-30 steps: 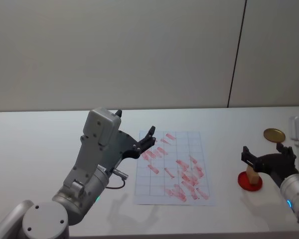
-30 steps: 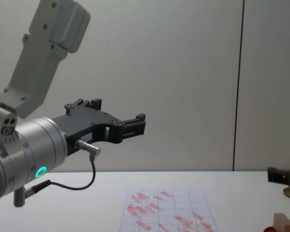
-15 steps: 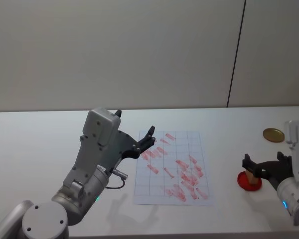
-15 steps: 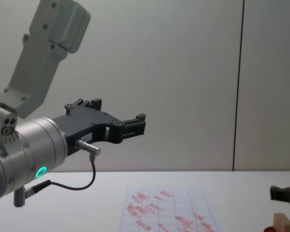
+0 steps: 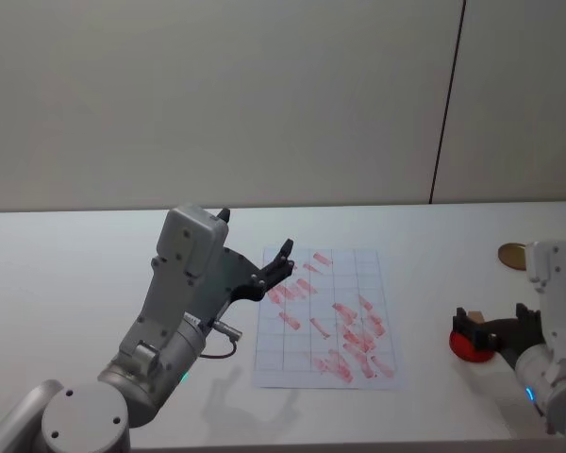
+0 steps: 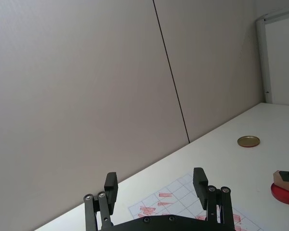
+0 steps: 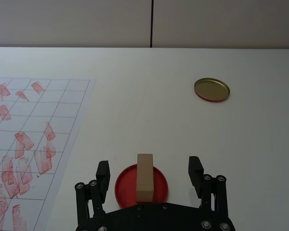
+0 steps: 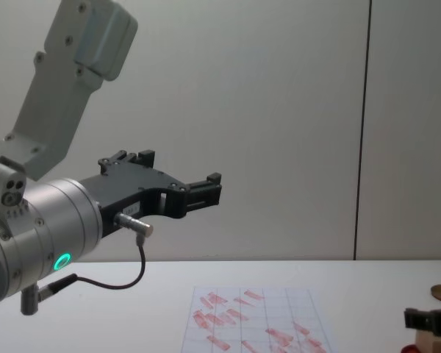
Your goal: Use the one hand to pick up the stamp and affix it onto the A4 paper.
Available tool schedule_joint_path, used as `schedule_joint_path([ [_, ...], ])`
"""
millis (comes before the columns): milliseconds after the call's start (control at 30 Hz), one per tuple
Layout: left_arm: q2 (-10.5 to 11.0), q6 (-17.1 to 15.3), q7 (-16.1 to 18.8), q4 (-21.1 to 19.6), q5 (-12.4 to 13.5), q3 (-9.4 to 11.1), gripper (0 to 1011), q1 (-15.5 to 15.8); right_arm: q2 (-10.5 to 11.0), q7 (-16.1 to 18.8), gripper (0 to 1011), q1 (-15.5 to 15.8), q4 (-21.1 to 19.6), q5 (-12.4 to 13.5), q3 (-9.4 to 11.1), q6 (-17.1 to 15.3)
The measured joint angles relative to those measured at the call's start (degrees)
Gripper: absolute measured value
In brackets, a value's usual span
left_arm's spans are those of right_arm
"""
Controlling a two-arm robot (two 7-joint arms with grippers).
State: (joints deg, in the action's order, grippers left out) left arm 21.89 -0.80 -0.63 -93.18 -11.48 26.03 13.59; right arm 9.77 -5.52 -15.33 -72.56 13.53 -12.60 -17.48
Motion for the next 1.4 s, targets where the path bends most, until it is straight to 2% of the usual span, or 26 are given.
schedule_joint_path([
  [367, 0.00, 0.00, 0.00, 0.00, 0.00, 0.00, 993, 0.00, -0.96, 1.43, 999, -2.14, 5.30, -0.59, -0.19, 0.92],
  [467, 0.00, 0.00, 0.00, 0.00, 0.00, 0.00, 993, 0.00, -1.23, 1.72, 958, -2.80, 6.86, -0.81, -0.22, 1.07],
  [833, 0.00, 0.00, 0.00, 0.00, 0.00, 0.00, 993, 0.00, -1.76, 2.93, 652, -3.89, 9.44, -1.80, -0.41, 1.83],
  [867, 0.00, 0.00, 0.00, 0.00, 0.00, 0.00, 993, 0.00, -1.79, 2.99, 592, -3.92, 9.52, -1.86, -0.42, 1.88],
  [967, 0.00, 0.00, 0.00, 0.00, 0.00, 0.00, 993, 0.00, -1.87, 3.21, 535, -3.99, 9.80, -2.11, -0.49, 2.03],
  [1200, 0.00, 0.00, 0.00, 0.00, 0.00, 0.00, 993, 0.00, -2.07, 3.25, 276, -4.06, 10.11, -2.52, -0.61, 2.07],
  [1267, 0.00, 0.00, 0.00, 0.00, 0.00, 0.00, 993, 0.00, -2.11, 3.14, 235, -4.05, 10.13, -2.56, -0.61, 1.96],
  [1400, 0.00, 0.00, 0.00, 0.00, 0.00, 0.00, 993, 0.00, -2.16, 2.67, 219, -3.98, 10.13, -2.59, -0.57, 1.52],
])
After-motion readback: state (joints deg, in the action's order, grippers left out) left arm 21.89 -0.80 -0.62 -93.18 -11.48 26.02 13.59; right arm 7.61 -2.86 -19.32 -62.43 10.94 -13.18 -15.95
